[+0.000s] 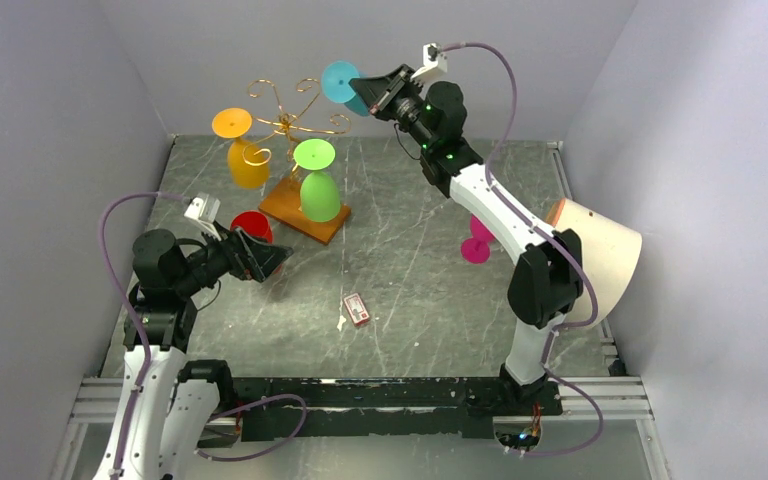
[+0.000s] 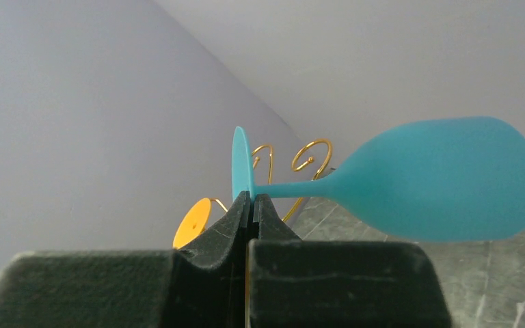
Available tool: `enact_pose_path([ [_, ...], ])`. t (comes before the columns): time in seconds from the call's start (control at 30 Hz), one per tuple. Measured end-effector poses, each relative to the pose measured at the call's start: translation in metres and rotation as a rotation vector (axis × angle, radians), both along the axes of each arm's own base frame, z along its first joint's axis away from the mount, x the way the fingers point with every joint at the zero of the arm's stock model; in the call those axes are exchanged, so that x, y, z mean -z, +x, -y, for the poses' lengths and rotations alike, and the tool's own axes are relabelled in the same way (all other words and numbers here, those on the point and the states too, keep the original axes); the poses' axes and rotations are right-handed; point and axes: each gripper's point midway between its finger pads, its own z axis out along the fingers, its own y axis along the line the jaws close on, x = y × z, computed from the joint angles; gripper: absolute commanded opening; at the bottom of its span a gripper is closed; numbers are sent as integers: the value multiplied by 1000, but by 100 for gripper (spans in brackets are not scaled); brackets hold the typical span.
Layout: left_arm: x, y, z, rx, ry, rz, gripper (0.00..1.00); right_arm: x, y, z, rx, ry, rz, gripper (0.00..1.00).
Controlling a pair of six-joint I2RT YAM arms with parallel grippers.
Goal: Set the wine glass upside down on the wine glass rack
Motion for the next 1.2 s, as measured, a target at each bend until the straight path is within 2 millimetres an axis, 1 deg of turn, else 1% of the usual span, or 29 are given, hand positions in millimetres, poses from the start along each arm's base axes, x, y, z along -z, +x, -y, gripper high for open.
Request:
enact_pose_path([
  [0.17,-1,-2,2,3,6,10,98,17,9,-16,-57,18,-63,0],
  [0.3,-1,-2,2,5,8,11,98,34,8,-25,-94,9,-116,0],
  [0.4,0,-2,2,3,9,10,98,37,5,-28,-114,5,-131,0],
  [0.77,1,0,0,-12,16,9,98,37,-7,-38,-177,6,-142,0],
  [1.2,7,4,-8,-68,39,-6,98,55,-15,-45,-226,-21,-181,0],
])
